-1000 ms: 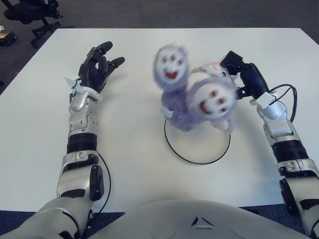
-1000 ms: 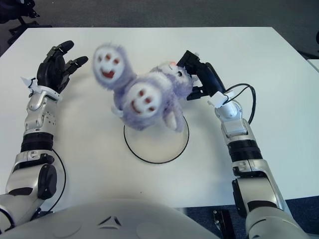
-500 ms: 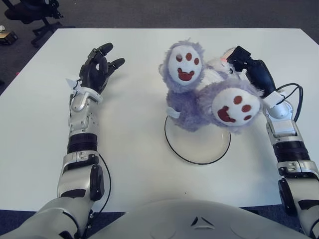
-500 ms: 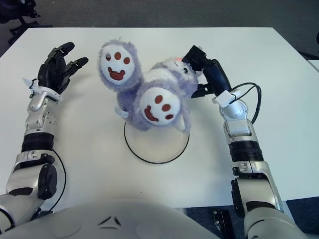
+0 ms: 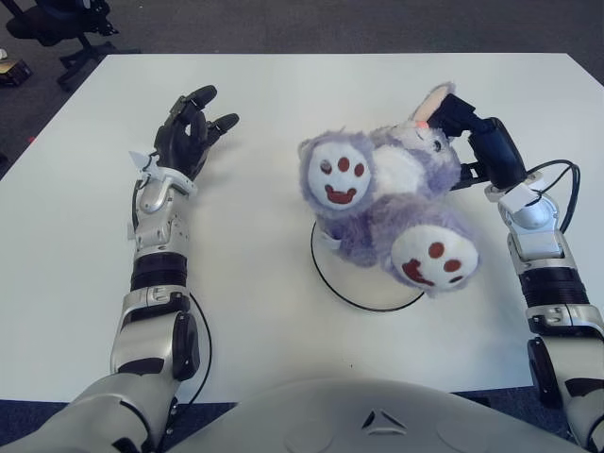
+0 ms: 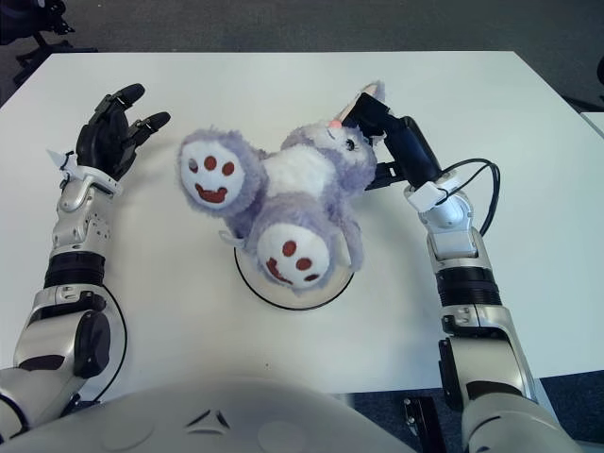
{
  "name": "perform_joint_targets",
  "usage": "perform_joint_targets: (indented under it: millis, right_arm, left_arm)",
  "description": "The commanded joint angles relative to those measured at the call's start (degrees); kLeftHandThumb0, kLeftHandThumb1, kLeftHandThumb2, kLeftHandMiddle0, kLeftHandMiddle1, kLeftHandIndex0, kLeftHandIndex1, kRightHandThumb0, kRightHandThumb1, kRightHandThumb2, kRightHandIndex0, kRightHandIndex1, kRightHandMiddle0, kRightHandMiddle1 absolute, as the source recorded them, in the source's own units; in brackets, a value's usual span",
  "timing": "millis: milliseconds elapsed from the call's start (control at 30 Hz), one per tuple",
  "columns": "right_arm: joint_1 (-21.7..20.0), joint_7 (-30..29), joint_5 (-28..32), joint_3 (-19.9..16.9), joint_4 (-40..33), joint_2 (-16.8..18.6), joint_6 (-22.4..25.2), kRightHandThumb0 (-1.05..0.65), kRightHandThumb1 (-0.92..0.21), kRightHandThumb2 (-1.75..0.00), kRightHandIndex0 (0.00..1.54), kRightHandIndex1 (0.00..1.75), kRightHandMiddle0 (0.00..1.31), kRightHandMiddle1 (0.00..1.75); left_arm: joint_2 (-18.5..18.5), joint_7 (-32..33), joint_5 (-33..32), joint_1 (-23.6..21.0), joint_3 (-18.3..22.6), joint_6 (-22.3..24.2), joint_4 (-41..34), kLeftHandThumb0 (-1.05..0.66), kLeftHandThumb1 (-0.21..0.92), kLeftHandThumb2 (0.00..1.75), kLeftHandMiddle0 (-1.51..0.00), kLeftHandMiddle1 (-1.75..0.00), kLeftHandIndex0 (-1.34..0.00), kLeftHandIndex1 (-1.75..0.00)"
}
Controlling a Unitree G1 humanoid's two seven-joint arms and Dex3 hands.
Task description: Put the doll into the plate.
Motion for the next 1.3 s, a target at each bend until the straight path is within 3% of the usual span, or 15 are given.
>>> perform_joint_targets:
  millis: [0, 567, 700, 867, 1033, 1167, 1267]
  right_arm:
    - [-1.0, -0.1, 0.1, -0.9, 0.1, -0.3, -0.9, -0.13, -0.85, -0.19, 0.99, 1.75, 0.80, 1.75]
    - [-0.4, 2.4, 1.9, -0.7, -0.5, -0.7, -1.0, -0.17, -0.87, -0.15, 1.02, 1.75, 0.82, 1.75]
    - [-0.1, 6.5, 6.1, 0.2, -1.5, -1.4, 1.3, -0.32, -0.88, -0.06, 0.92, 1.75, 0.71, 1.75]
    - [0.0, 8.8, 7.9, -0.2, -1.9, -1.3, 2.4, -0.39, -0.89, -0.03, 0.75, 1.75, 0.55, 1.75]
    - [0.2, 11.6, 10.3, -0.3, -2.8, -1.7, 4.2, -0.40, -0.89, -0.02, 0.71, 1.75, 0.52, 1.75]
    - [0.9, 17.6, 15.3, -0.2, -5.5, -4.0, 8.9, -0.40, -0.85, -0.01, 0.41, 1.56, 0.40, 1.21]
    - [1.2, 19.7, 16.2, -0.7, -7.0, -4.8, 11.2, -0.38, -0.83, 0.00, 0.33, 1.44, 0.39, 1.02]
  left_arm:
    - [0.4, 0.0, 0.1, -1.1, 0.1, -0.7, 0.3, -0.45, 0.92, 0.43, -0.64, -0.55, -0.40, -0.68]
    - [0.5, 0.2, 0.5, -0.9, 0.0, -0.6, 0.3, -0.45, 0.92, 0.43, -0.63, -0.56, -0.40, -0.68]
    - [0.5, 0.3, 0.7, -0.9, 0.0, -0.5, 0.3, -0.44, 0.92, 0.41, -0.62, -0.57, -0.39, -0.69]
    - [0.5, 0.3, 0.7, -0.9, 0.0, -0.5, 0.4, -0.43, 0.92, 0.39, -0.62, -0.57, -0.39, -0.69]
    - [0.5, 0.3, 0.7, -1.0, 0.0, -0.6, 0.5, -0.43, 0.92, 0.39, -0.61, -0.58, -0.39, -0.70]
    - [0.6, 0.1, 0.6, -1.1, 0.0, -0.7, 0.9, -0.42, 0.92, 0.36, -0.61, -0.58, -0.39, -0.70]
    - [0.6, 0.0, 0.6, -1.1, 0.0, -0.8, 1.0, -0.42, 0.92, 0.35, -0.61, -0.59, -0.39, -0.70]
